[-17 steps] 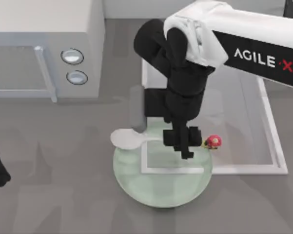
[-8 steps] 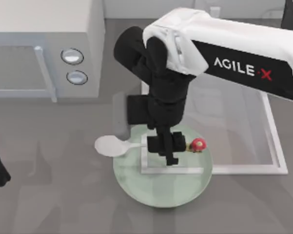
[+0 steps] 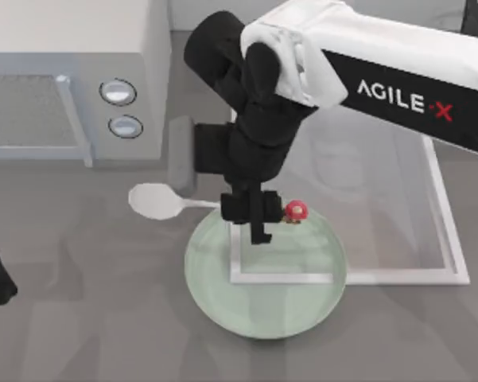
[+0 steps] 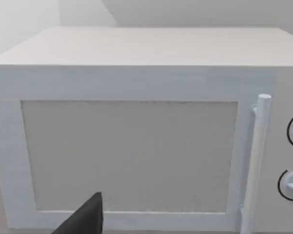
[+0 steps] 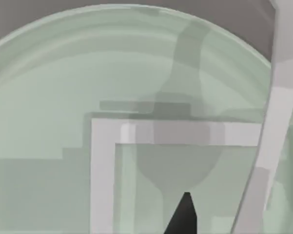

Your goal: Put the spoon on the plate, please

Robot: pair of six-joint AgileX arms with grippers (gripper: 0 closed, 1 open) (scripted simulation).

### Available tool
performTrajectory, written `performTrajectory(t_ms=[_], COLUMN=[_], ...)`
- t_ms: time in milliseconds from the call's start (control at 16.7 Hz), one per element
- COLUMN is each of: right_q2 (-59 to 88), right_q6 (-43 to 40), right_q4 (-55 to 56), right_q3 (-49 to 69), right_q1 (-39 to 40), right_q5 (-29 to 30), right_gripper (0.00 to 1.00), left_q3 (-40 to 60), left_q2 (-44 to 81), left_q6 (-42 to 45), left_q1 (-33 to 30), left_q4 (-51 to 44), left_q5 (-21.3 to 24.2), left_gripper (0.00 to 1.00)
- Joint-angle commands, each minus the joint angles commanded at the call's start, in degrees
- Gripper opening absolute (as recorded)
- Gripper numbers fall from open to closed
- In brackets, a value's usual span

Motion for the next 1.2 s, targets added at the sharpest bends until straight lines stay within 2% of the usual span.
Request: performTrajectory(t_ms=[480, 1200], right_q2=[-1.35, 2.42], right_q6=[0.28, 0.77], right_q4=[6.32, 1.57], right_q3=[-1.06, -9.53], right_q1=[1.02, 1.80], right_q5=[-1.61, 3.15], right_gripper=[0.00, 0.00], left_q3=[0.00, 0.00], left_q2=[0.00, 0.00], left_q6=[0.00, 0.00], left_q1=[0.00, 0.00], left_q4=[0.00, 0.00], left_q5=[0.00, 0.00], left_gripper=[1.00, 1.00])
